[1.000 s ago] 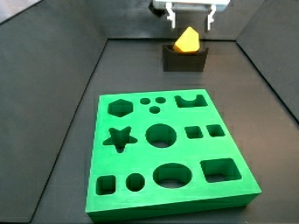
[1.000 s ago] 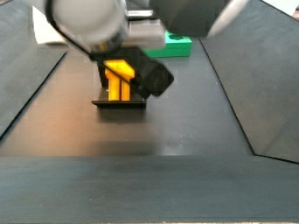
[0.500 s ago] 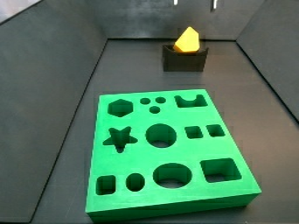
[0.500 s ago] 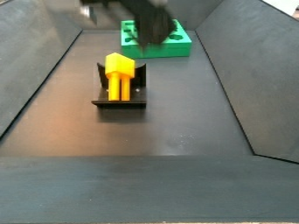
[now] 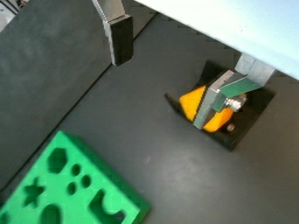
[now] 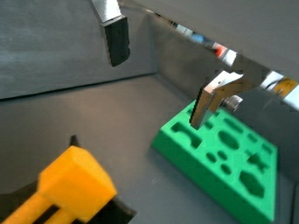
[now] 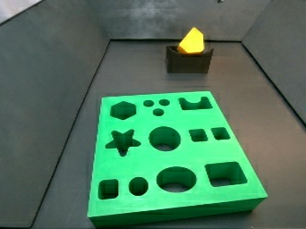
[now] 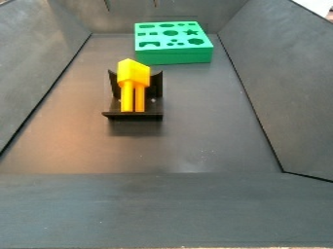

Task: Pick up the 3 prong object. Move up. Rotate the 3 prong object. Place the 3 prong object on the fixture. Regrasp the 3 prong object. Move to above the board. Insert the 3 prong object.
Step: Regrasp the 3 prong object.

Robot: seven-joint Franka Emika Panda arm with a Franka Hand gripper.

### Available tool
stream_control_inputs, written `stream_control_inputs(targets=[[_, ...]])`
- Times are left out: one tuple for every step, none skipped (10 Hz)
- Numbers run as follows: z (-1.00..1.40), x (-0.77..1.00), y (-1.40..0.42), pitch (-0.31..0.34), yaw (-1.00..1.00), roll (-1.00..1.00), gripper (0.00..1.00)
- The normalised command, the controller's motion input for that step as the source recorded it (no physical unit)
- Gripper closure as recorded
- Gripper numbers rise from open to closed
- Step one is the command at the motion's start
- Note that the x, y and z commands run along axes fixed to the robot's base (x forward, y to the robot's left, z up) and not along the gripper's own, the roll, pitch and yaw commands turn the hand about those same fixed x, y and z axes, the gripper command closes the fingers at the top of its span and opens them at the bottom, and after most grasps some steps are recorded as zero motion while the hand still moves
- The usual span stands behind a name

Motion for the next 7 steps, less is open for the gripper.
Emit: stream_control_inputs(targets=[[0.01,-0.01,-0.03,0.034,0.01,1.00,0.00],[0.00,-0.02,-0.02,0.030,0.01,1.00,0.00],[0.00,-0.02,-0.02,0.024,0.01,1.00,0.00],[0.00,-0.01,-0.02,0.020,0.01,1.00,0.00],[-0.01,-0.01,-0.02,0.015,0.01,1.00,0.00],[0.00,-0.01,-0.02,0.014,0.01,1.00,0.00],[0.00,-0.01,-0.02,0.017,0.01,1.00,0.00]])
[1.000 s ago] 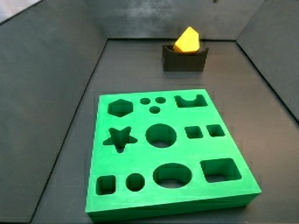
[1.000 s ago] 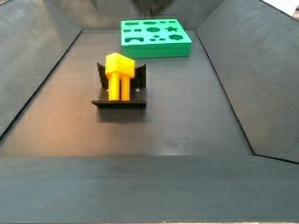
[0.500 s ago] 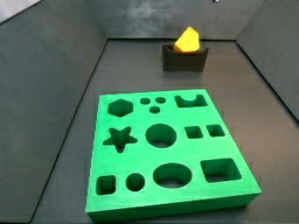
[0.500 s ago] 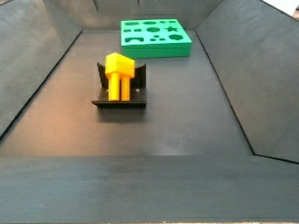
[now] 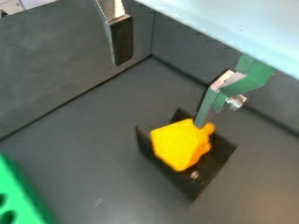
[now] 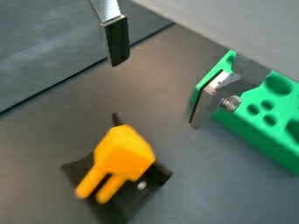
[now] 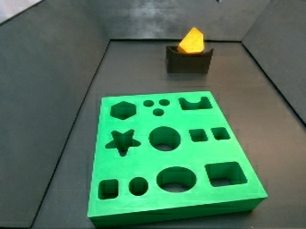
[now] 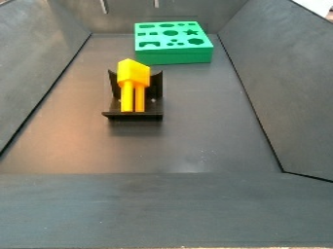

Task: Pick up the 3 prong object. Move up. Rotate the 3 prong object. Place the 3 prong object on the fixture. Regrasp the 3 prong object. Move to above the board. Insert the 3 prong object.
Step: Regrasp the 3 prong object.

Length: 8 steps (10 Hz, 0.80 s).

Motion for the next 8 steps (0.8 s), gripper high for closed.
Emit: stream_control_inputs(targets=[[0.01,-0.01,-0.02,0.019,0.02,1.00,0.00],[0.01,0.00,-0.02,0.026,0.02,1.00,0.00],[0.00,0.02,-0.02,0.034,0.02,1.00,0.00],[-0.01,0.04,-0.02,0.042,0.02,1.00,0.00],[-0.02,0.05,-0.03,0.049,0.02,1.00,0.00],[-0.02,0.07,-0.03,0.069,0.03,1.00,0.00],[-0.02,0.08,-0.03,0.078,0.04,1.00,0.00],[-0.02,0.10,-0.04,0.110,0.05,1.00,0.00]])
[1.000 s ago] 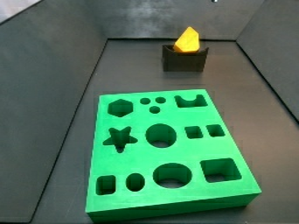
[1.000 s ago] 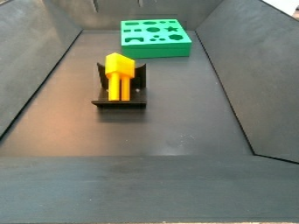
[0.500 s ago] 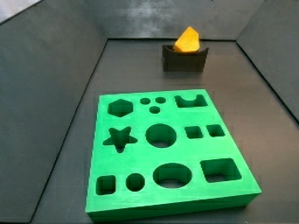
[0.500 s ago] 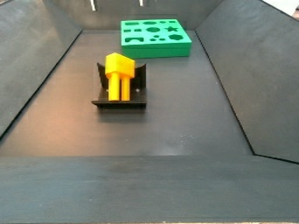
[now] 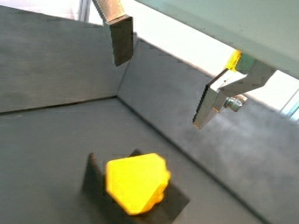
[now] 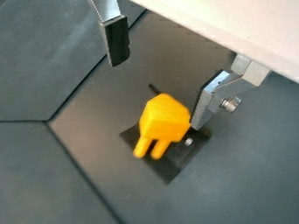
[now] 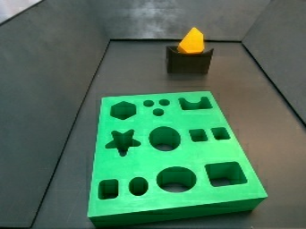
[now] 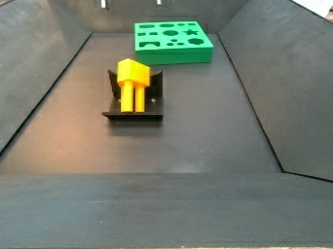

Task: Pick up the 3 prong object. Move up. Rotate the 3 prong object. Place the 3 prong object on the fixture. Regrasp the 3 prong object. Move to above the board. Insert the 3 prong object.
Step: Regrasp the 3 prong object.

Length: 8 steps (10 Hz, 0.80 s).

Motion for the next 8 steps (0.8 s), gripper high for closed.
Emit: stream_control_inputs(targets=[[-0.02,0.11,-0.04,0.126,0.06,1.00,0.00],[-0.02,0.12,-0.04,0.164,0.08,1.00,0.00],[-0.02,0.13,-0.04,0.198,0.10,1.00,0.00],[-0.03,0.14,-0.05,0.235,0.15,1.00,0.00],[-0.03,0.15,-0.05,0.229,0.18,0.85,0.00],[-0.03,0.18,-0.05,0.196,0.21,0.62,0.00],[-0.03,0.19,-0.05,0.179,0.22,0.50,0.00],[-0.02,0.21,-0.04,0.130,0.24,0.26,0.00]])
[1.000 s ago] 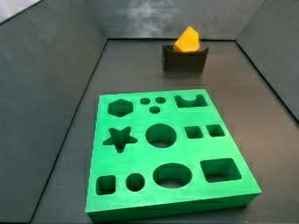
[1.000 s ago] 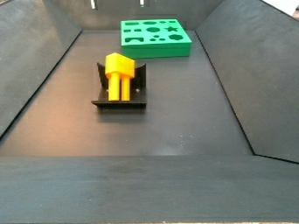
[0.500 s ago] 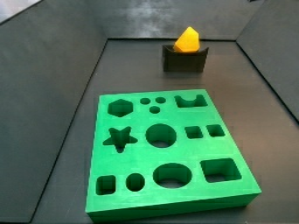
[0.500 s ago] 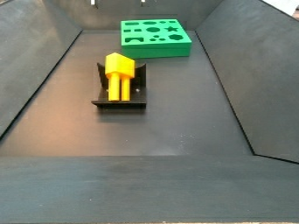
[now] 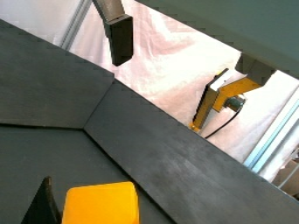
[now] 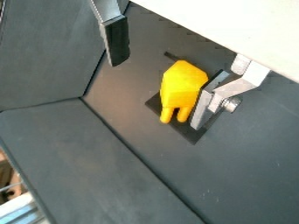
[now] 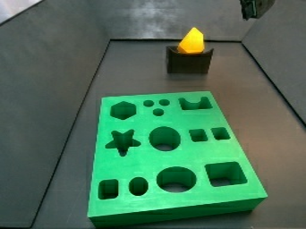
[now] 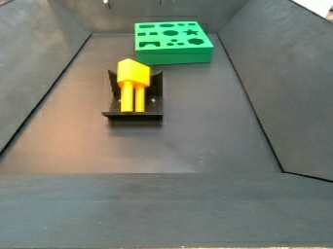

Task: Pick up the 3 prong object. Move up. Rotate the 3 prong object. Place the 3 prong object on the fixture. Regrasp the 3 prong object. Move to above the board. Insert the 3 prong object.
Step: Regrasp the 3 prong object.

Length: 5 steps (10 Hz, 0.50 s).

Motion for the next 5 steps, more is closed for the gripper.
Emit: stream_control_inputs(targets=[[-0.02,0.21,-0.04,0.107,0.25,0.21,0.00],[-0.02,0.19,-0.05,0.057,0.24,0.17,0.00],[-0.03,0.18,-0.05,0.041,0.22,0.17,0.00],[-1.00,0.07,0.07,-0.044,0.29,0.05,0.00],[-1.00,0.06,0.07,-0.055,0.26,0.05,0.00]])
